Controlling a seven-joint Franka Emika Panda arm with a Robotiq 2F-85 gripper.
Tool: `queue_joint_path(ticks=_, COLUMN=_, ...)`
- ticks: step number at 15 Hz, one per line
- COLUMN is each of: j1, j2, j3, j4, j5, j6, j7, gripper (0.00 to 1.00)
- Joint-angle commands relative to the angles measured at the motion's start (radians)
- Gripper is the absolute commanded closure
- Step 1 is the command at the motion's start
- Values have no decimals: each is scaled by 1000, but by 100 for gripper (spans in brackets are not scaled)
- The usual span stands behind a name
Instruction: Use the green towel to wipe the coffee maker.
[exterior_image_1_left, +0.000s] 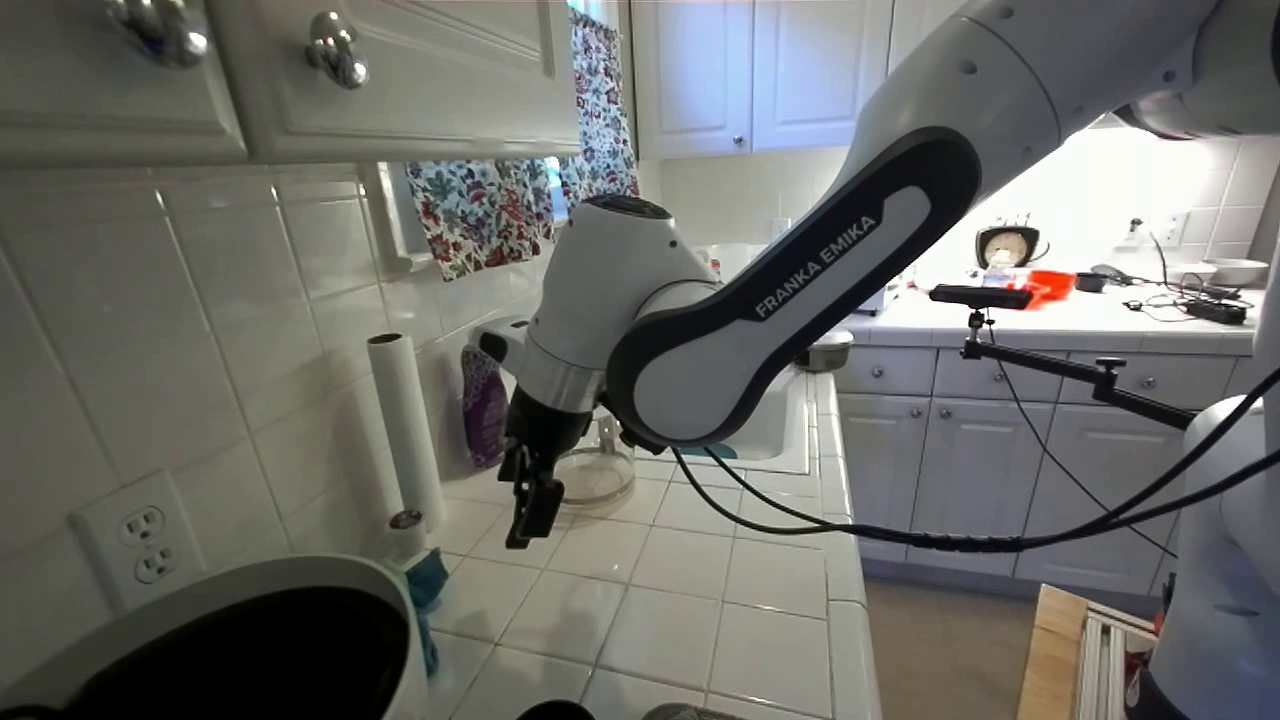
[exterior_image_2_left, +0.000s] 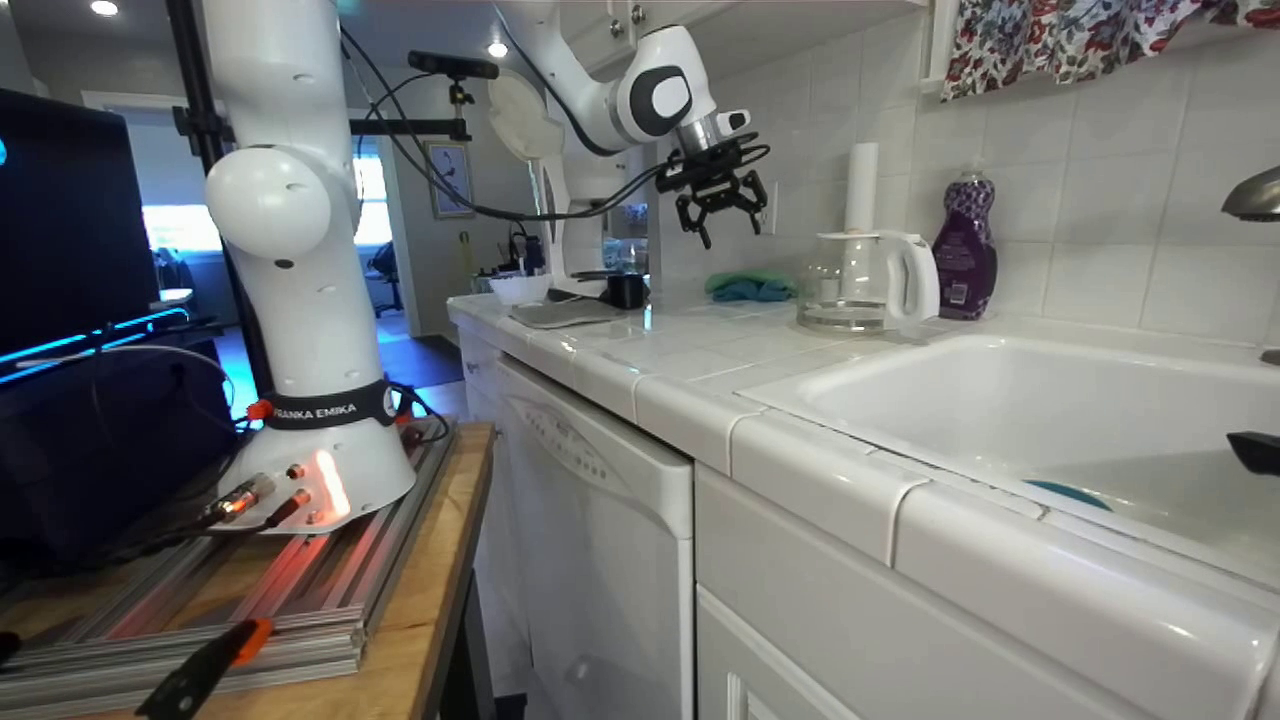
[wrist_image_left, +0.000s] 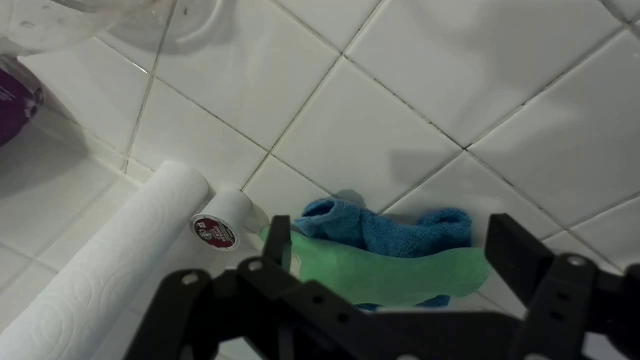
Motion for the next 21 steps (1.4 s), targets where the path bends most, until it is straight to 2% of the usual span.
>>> queue_joint_path(ticks=1, j1=0, j2=1, j3=0, j4=1, j5=-4, j6=0, j7=4, gripper=0)
queue_joint_path(ticks=9, j1=0, j2=5, j3=-4, j4=4, j5=-17, j6=18, j7=12, gripper=0)
queue_joint_path(ticks=15, j1=-3, j2=45, j3=-9, j4=70, j5=-22, j6=-21, j7=7, gripper=0)
queue_joint_path(ticks=18, j1=-9, j2=11, j3=-10, j4=33, j5=-16, j6=-39, j7=-15, gripper=0)
queue_joint_path(ticks=19, j1=-12, j2=-17, j3=-23, j4=4, j5=-13, j6=-30, j7=79, gripper=0)
queue_joint_path(ticks=21, j1=-22, j2=-48, j3=-28, j4=-43, j5=18, j6=-3, j7=94, gripper=0)
